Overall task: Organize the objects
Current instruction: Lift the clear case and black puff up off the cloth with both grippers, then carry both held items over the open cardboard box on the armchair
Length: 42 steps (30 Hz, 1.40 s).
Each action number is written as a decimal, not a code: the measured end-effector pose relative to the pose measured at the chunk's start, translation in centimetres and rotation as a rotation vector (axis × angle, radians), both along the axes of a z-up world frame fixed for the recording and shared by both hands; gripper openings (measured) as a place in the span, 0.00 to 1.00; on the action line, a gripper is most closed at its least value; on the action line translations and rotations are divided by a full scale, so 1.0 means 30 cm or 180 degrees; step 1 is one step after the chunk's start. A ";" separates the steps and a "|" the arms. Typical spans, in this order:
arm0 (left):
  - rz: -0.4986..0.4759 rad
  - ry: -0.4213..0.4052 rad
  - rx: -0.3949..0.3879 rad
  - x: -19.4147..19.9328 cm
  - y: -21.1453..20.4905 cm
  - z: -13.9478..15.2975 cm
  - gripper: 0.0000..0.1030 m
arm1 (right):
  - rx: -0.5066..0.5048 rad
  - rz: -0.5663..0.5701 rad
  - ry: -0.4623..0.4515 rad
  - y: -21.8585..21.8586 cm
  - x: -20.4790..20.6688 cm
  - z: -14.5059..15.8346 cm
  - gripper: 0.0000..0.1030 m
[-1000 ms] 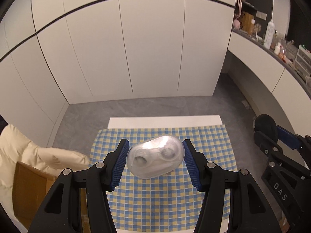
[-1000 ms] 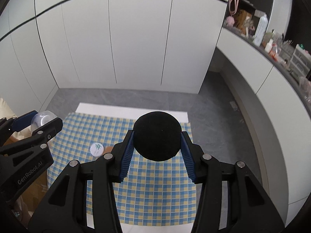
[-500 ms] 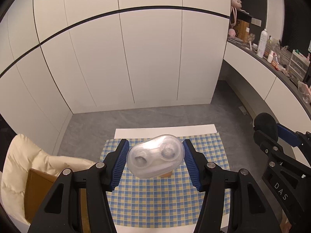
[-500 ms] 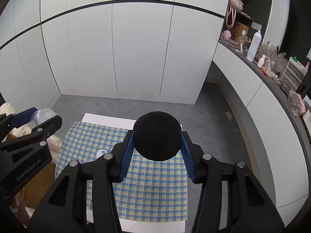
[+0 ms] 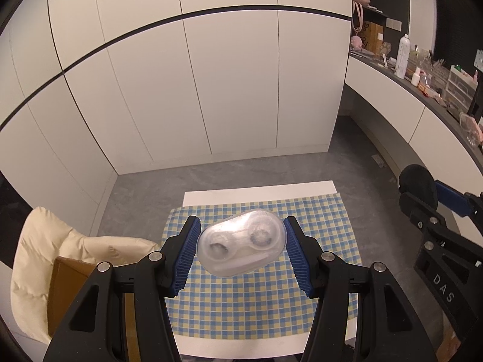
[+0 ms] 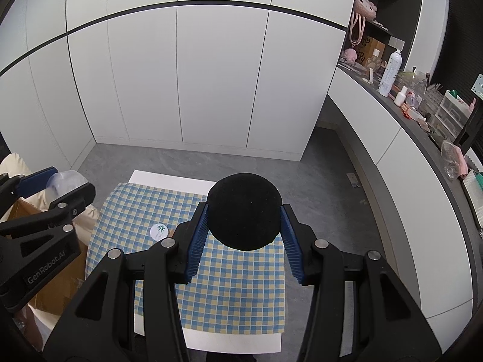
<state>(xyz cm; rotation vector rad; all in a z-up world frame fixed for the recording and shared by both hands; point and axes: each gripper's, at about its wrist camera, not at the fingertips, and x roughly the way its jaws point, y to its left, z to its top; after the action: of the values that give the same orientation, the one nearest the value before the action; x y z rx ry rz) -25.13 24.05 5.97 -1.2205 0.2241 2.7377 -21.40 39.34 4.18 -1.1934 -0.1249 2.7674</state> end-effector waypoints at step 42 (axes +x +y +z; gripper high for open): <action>0.0028 0.0092 0.0116 0.600 -0.142 -0.051 0.55 | -0.0239 0.0194 -0.0155 -0.096 0.646 -0.149 0.48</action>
<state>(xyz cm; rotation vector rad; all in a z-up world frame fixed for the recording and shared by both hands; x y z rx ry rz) -7.15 19.78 4.44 -1.1764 0.1713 2.7558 -2.03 36.47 -0.29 -1.2966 -0.0637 2.8194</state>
